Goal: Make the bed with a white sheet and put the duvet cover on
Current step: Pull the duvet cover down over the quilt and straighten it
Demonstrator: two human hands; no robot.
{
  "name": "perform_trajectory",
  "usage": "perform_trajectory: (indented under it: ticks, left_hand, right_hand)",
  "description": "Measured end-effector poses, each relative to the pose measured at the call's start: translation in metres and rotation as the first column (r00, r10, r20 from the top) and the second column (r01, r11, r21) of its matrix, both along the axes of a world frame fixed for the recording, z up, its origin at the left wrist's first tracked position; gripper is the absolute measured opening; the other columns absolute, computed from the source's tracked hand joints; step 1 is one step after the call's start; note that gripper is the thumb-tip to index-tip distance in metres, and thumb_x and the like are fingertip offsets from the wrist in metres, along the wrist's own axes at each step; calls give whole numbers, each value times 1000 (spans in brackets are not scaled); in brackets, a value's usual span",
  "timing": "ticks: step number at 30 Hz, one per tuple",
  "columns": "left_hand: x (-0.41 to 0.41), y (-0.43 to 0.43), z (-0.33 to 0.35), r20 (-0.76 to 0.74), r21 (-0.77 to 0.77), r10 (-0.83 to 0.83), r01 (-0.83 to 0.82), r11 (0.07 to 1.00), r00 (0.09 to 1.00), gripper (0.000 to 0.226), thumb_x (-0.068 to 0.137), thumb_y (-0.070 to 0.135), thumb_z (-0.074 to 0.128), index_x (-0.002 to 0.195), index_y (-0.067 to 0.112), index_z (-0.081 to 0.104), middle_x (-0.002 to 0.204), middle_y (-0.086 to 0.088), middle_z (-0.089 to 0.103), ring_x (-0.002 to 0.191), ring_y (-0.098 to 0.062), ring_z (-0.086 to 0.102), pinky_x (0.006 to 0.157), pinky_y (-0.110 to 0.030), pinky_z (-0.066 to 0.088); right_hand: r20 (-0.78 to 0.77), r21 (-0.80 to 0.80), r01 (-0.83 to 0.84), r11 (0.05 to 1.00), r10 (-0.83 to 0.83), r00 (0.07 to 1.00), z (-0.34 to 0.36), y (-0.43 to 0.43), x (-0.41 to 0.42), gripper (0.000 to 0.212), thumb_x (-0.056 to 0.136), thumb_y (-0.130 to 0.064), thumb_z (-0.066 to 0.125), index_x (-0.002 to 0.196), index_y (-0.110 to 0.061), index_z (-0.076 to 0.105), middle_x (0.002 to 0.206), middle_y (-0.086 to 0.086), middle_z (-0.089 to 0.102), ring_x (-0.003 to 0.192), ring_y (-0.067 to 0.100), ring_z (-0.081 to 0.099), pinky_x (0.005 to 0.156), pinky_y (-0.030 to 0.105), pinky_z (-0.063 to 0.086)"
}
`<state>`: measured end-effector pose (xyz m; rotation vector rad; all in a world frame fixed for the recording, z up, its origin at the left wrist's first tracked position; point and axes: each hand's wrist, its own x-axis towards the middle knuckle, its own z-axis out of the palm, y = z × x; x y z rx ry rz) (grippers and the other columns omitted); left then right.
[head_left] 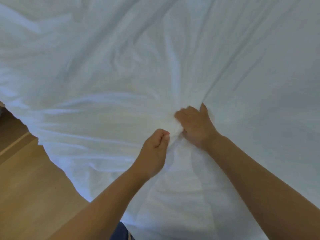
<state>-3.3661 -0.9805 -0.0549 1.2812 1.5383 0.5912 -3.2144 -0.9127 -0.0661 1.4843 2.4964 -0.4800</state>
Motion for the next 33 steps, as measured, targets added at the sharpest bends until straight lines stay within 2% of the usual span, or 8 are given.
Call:
perform_trajectory:
  ticks: [3, 6, 9, 12, 19, 24, 28, 33]
  left_hand:
    - [14, 1, 6, 95, -223, -131, 149, 963, 987, 25, 98, 16, 41, 74, 19, 50, 72, 5, 50, 62, -2, 44, 57, -15, 35]
    - [36, -9, 11, -53, -37, -259, 258, 966, 964, 29, 96, 46, 38, 77, 25, 46, 70, 9, 47, 62, -7, 43, 61, -28, 34]
    - [44, -29, 0, -512, 32, -385, 464, 885, 768, 58, 81, 72, 31, 114, 28, 51, 104, 6, 46, 89, -14, 46, 72, -30, 37]
    - [37, -49, -19, -658, -124, -462, 519, 846, 595, 38, 96, 40, 36, 130, 24, 43, 127, 2, 47, 110, -20, 47, 87, -30, 35]
    - [8, -52, -15, -567, -74, -278, 288, 955, 775, 28, 98, 35, 38, 107, 8, 43, 103, -19, 59, 98, -37, 58, 79, -39, 44]
    - [43, -137, -4, -656, -89, -498, 597, 797, 567, 92, 82, 74, 32, 151, 20, 3, 158, -7, 5, 145, -26, 7, 114, -45, 10]
    - [58, -180, -27, -798, -135, -502, 713, 689, 334, 69, 97, 51, 32, 151, 20, 3, 159, -3, 8, 146, -20, 7, 115, -44, 6]
    - [54, -164, -17, -642, 188, -319, 546, 816, 698, 26, 98, 27, 42, 101, 7, 59, 101, -18, 65, 96, -38, 59, 77, -39, 39]
  right_hand:
    - [33, -57, 72, 996, -70, 997, 37, -29, 37, 38, 70, -40, 28, 80, -18, 58, 78, 2, 63, 82, 29, 59, 73, 31, 31]
    - [43, -152, 307, 939, -304, 952, 48, -31, 59, 29, 64, -42, 33, 69, -19, 51, 64, -7, 51, 66, 20, 51, 52, 25, 26]
    - [29, -221, 431, 875, -435, 900, 38, -27, 58, 32, 80, -34, 51, 111, -26, 50, 105, -3, 54, 98, 21, 50, 72, 29, 37]
    - [-105, -106, 405, 908, -416, 903, 25, -66, 64, 69, 83, -30, 57, 145, -19, 29, 145, 7, 32, 132, 24, 28, 104, 32, 27]
    - [-41, -153, 397, 905, -408, 912, 15, -182, 113, 62, 85, -53, 42, 140, -25, 42, 151, -5, 33, 142, 11, 21, 111, 22, -3]
    - [-86, 156, 381, 912, -371, 925, 8, -199, 90, 10, 84, -10, 62, 88, -3, 68, 95, 14, 67, 90, 29, 64, 88, 35, 44]
    - [-167, 165, 490, 856, -466, 869, 6, -224, 82, 22, 94, -14, 45, 101, -2, 62, 107, 12, 60, 103, 28, 53, 96, 32, 29]
    - [-303, 205, 571, 795, -503, 810, 9, -290, 98, 46, 88, -18, 59, 131, -2, 51, 139, 21, 46, 132, 35, 38, 111, 40, 23]
